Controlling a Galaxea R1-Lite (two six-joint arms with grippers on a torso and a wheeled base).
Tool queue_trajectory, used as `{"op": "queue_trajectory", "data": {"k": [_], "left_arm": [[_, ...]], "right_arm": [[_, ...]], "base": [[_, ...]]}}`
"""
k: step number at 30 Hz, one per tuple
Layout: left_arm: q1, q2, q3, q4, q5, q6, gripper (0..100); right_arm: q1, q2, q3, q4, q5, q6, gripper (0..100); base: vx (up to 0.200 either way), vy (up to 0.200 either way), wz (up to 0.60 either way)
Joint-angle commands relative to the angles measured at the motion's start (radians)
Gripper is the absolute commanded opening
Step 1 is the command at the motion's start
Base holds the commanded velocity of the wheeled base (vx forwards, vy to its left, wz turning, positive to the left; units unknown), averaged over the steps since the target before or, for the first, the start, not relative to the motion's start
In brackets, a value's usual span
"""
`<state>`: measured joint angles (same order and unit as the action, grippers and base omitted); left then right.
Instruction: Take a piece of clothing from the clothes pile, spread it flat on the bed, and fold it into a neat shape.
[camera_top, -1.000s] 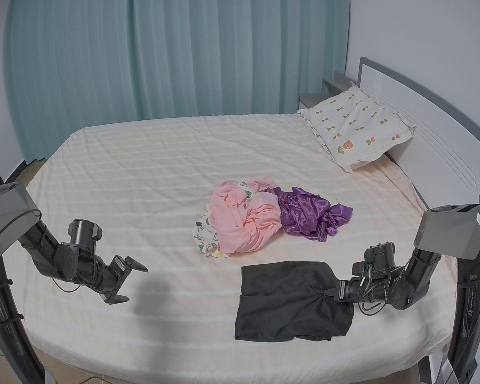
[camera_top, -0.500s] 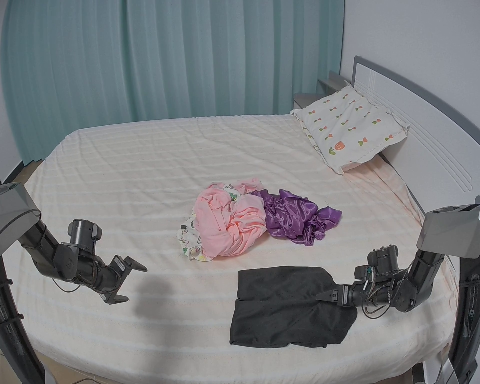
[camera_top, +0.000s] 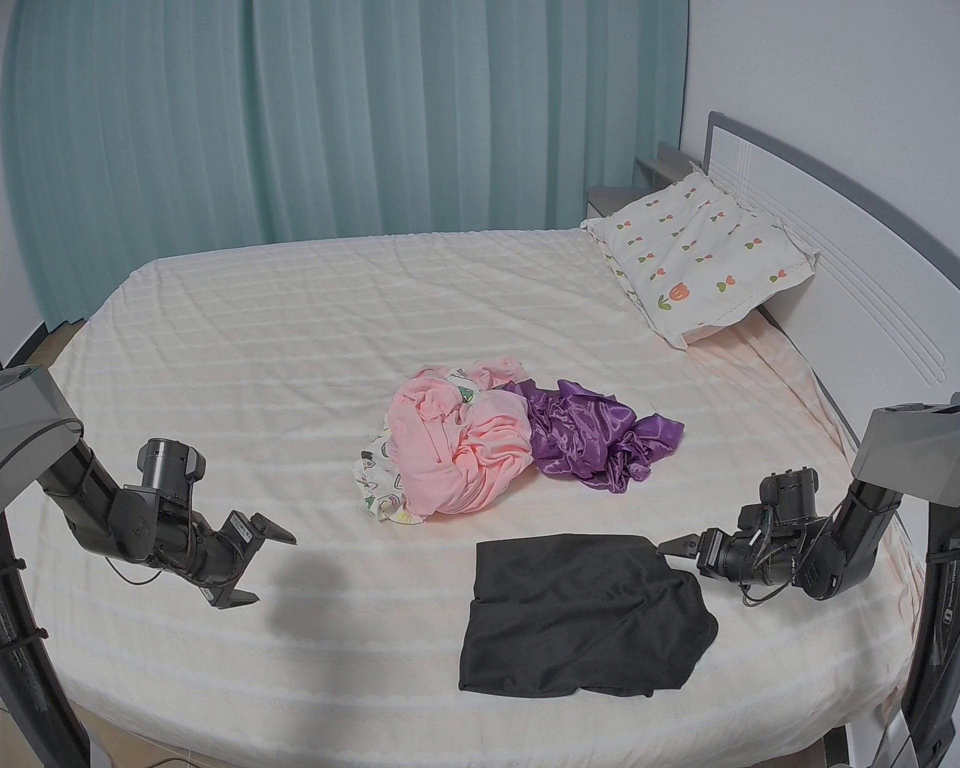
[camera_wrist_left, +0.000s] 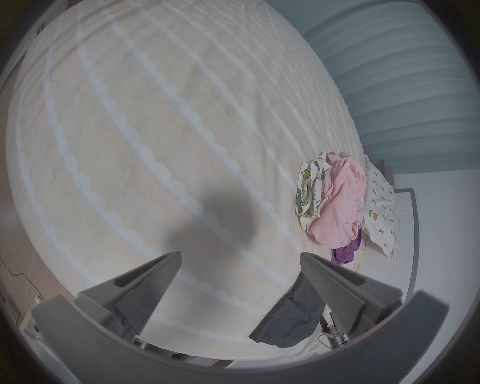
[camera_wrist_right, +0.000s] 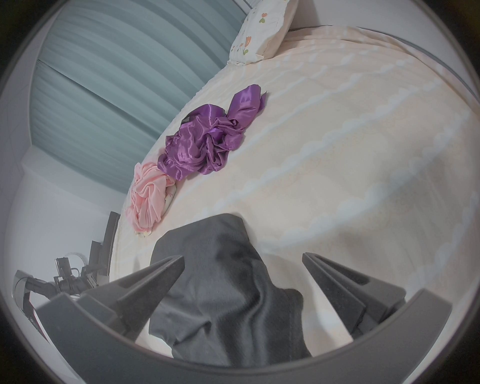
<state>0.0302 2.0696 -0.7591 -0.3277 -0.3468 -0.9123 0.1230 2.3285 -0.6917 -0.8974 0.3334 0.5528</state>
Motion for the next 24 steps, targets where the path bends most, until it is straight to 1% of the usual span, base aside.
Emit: {"op": "queue_trajectory", "data": {"k": [1, 7, 8, 10, 16, 24], "left_arm": [[-0.003, 0.001, 0.0, -0.002, 0.002, 0.0, 100], [-0.003, 0.001, 0.0, -0.001, 0.003, 0.0, 100], [-0.003, 0.001, 0.0, -0.001, 0.003, 0.0, 100], [-0.004, 0.001, 0.0, -0.001, 0.005, 0.0, 100], [-0.007, 0.001, 0.006, -0.002, 0.005, 0.0, 100], [-0.01, 0.001, 0.007, -0.002, 0.006, 0.0, 100]], "right_arm": [[0.035, 0.051, -0.051, -0.006, -0.007, 0.012, 100], [0.061, 0.069, -0.081, 0.002, -0.017, 0.026, 100], [0.064, 0.071, -0.084, 0.002, -0.017, 0.026, 0], [0.07, 0.072, -0.091, 0.002, -0.019, 0.027, 0], [0.055, 0.052, -0.092, -0.009, -0.022, 0.122, 0], [0.043, -0.008, -0.08, -0.011, -0.025, 0.15, 0]], "base": [[0.0, 0.0, 0.0], [0.0, 0.0, 0.0], [0.0, 0.0, 0.0], [0.0, 0.0, 0.0], [0.0, 0.0, 0.0], [0.0, 0.0, 0.0]]}}
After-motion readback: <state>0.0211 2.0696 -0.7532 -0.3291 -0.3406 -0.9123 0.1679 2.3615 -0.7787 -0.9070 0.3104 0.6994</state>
